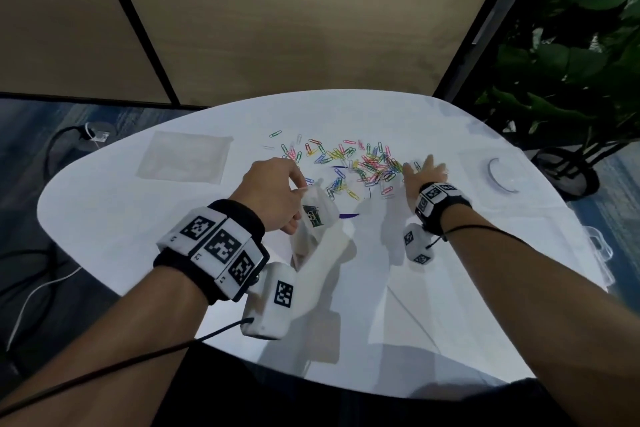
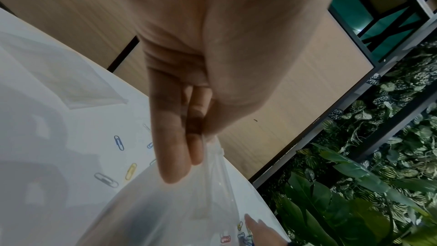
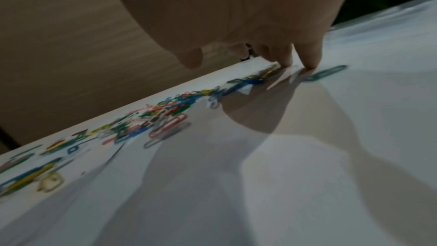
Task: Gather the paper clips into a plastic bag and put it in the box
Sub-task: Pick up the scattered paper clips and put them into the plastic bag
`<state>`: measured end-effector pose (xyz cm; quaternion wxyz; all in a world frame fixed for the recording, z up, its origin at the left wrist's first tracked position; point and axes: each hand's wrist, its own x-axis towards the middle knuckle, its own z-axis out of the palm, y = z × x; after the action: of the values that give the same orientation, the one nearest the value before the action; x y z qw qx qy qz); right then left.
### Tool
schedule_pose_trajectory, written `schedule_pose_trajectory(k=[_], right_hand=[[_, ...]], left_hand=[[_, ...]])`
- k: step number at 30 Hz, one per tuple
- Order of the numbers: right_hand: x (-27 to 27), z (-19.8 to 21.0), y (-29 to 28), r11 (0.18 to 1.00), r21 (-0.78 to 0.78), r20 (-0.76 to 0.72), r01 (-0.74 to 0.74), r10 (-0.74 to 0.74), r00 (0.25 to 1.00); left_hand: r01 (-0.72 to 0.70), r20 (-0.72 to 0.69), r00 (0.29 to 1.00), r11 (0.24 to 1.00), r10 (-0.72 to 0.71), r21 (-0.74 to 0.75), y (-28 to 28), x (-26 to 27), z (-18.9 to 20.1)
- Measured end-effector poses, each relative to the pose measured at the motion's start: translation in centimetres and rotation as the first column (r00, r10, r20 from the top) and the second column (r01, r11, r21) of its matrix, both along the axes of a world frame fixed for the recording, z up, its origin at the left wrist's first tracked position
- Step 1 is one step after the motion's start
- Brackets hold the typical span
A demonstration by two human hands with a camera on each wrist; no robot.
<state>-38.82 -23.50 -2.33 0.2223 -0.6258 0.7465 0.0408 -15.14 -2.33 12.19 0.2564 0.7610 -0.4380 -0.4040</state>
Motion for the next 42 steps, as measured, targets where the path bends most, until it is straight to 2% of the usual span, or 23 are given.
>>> schedule_pose_trajectory(k=[1,3,4,7,11,14,16,17,18,20,22,23,24,26,28,30,34,36,39,41,42], right_hand=[[0.5,-0.4,-0.4,0.994,0.019,-0.049,-0.111,0.112,0.992],[2.1,-0.6,-0.1,0.947,0.069,-0.175,-0.313,0.32,0.931],[2.8,-0.5,0.3,0.933,0.061,-0.199,-0.355,0.36,0.911],[4.1,0.5,1.3,0.906,-0.086,-0.26,-0.415,0.382,0.887],[4.1,1.8,1.3,0.887,-0.104,-0.273,-0.449,0.409,0.871],[2.4,2.3,0.2,0.922,-0.161,-0.143,-0.351,0.33,0.933],[1.0,3.1,-0.6,0.972,-0.15,0.086,-0.18,0.194,0.977],[0.5,3.8,-0.7,0.991,-0.125,0.275,-0.052,0.085,0.958],[0.1,4.8,-0.4,0.995,-0.062,0.482,0.072,-0.033,0.876],[0.0,7.2,1.2,0.977,0.091,0.777,0.193,-0.191,0.6],[0.8,9.9,3.7,0.951,0.235,0.905,0.2,-0.289,0.311],[1.4,11.0,5.1,0.932,0.317,0.92,0.178,-0.348,0.182],[2.0,11.9,6.5,0.913,0.385,0.912,0.134,-0.399,0.095],[3.3,12.9,9.4,0.888,0.459,0.886,0.031,-0.46,0.054],[4.7,13.0,11.9,0.871,0.488,0.872,-0.06,-0.484,0.072],[5.9,12.6,13.9,0.871,0.473,0.88,-0.134,-0.457,0.132],[8.0,11.6,15.1,0.928,0.358,0.878,-0.105,-0.297,0.376],[8.8,11.4,15.2,0.953,0.285,0.861,-0.102,-0.208,0.464],[9.6,11.2,15.3,0.971,0.12,0.793,-0.208,0.032,0.608],[9.6,11.4,15.4,0.965,-0.045,0.681,-0.257,0.218,0.699],[9.6,11.5,15.5,0.944,-0.134,0.615,-0.3,0.317,0.722]], left_hand=[[0.001,0.003,1.0,1.0,-0.001,0.001,-0.1,0.0,-0.1],[0.006,0.011,1.0,1.0,-0.007,0.001,-0.2,0.0,-0.3],[0.01,0.01,1.0,1.0,-0.01,0.0,-0.3,-0.1,-0.3],[0.02,0.016,1.0,1.0,-0.02,-0.008,-0.6,-0.5,-0.3],[0.041,0.041,0.998,0.999,-0.04,-0.013,-0.8,-0.9,-0.4],[0.039,0.043,0.998,0.999,-0.038,-0.016,-0.6,-0.9,-0.5],[0.036,0.046,0.998,0.999,-0.036,-0.013,-0.5,-0.7,-0.4],[0.033,0.048,0.998,0.999,-0.033,-0.01,-0.5,-0.6,-0.3],[0.028,0.047,0.998,1.0,-0.028,-0.007,-0.5,-0.5,-0.2],[0.015,0.042,0.999,1.0,-0.015,0.0,-0.4,-0.5,0.0],[-0.004,0.032,0.999,1.0,0.004,0.002,-0.3,-0.5,0.2],[-0.012,0.024,1.0,1.0,0.012,0.003,-0.3,-0.6,0.2],[-0.019,0.015,1.0,1.0,0.019,0.006,-0.3,-0.6,0.3],[-0.029,0.002,1.0,1.0,0.029,0.011,-0.2,-0.7,0.3],[-0.041,-0.005,0.999,0.999,0.041,0.009,-0.1,-0.9,0.2],[-0.051,-0.004,0.999,0.999,0.051,0.004,-0.1,-1.1,0.3],[-0.02,0.008,1.0,1.0,0.02,-0.005,0.0,-1.5,0.3],[-0.012,0.018,1.0,1.0,0.013,-0.015,0.0,-1.7,0.3],[-0.009,0.028,1.0,1.0,0.009,-0.016,-0.2,-1.6,0.4],[0.006,0.026,1.0,1.0,-0.005,-0.007,-0.2,-1.6,0.3],[0.013,0.027,1.0,1.0,-0.013,-0.004,-0.2,-1.7,0.4]])
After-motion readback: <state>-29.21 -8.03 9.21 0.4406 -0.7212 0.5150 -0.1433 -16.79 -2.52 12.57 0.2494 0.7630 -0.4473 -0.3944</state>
